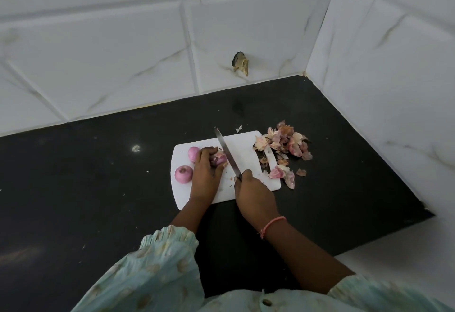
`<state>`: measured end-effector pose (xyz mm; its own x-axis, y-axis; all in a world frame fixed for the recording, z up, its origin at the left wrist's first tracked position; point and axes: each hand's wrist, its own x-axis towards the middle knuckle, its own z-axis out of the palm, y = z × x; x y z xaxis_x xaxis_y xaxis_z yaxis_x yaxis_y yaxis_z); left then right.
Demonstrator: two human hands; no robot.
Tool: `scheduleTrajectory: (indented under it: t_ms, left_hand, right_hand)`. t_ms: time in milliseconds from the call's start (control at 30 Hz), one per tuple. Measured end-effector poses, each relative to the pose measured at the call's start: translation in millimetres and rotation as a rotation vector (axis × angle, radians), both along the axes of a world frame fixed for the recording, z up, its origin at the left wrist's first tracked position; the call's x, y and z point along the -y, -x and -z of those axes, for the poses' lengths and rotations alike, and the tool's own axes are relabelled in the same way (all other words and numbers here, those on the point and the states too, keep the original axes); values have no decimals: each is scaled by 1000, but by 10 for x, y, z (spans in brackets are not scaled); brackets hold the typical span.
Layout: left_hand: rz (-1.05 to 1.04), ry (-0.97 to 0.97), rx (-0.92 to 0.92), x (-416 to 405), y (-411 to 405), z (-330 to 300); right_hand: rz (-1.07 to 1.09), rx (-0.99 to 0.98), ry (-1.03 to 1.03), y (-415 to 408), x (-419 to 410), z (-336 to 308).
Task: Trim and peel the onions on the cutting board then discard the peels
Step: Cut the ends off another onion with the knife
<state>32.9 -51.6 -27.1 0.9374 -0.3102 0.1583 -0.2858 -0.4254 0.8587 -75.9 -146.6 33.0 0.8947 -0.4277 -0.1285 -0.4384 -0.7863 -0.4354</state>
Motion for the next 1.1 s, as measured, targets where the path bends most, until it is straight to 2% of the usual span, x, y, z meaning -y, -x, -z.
scheduleTrajectory:
  t_ms: [300, 500, 1000, 1100]
  left_hand:
    - [-13, -12, 25, 8, -2, 16]
    - [-3, 11, 23, -2, -11, 12]
    - [-9, -29, 9, 14, -6, 5]
    - [6, -51, 3, 3, -4, -11]
  right_hand:
    - [-93, -45, -6, -138, 219, -60]
    - [-133, -87, 152, -369, 162, -29]
    - [-105, -105, 31, -438, 185, 92]
    - [-82, -149, 74, -291, 144, 163]
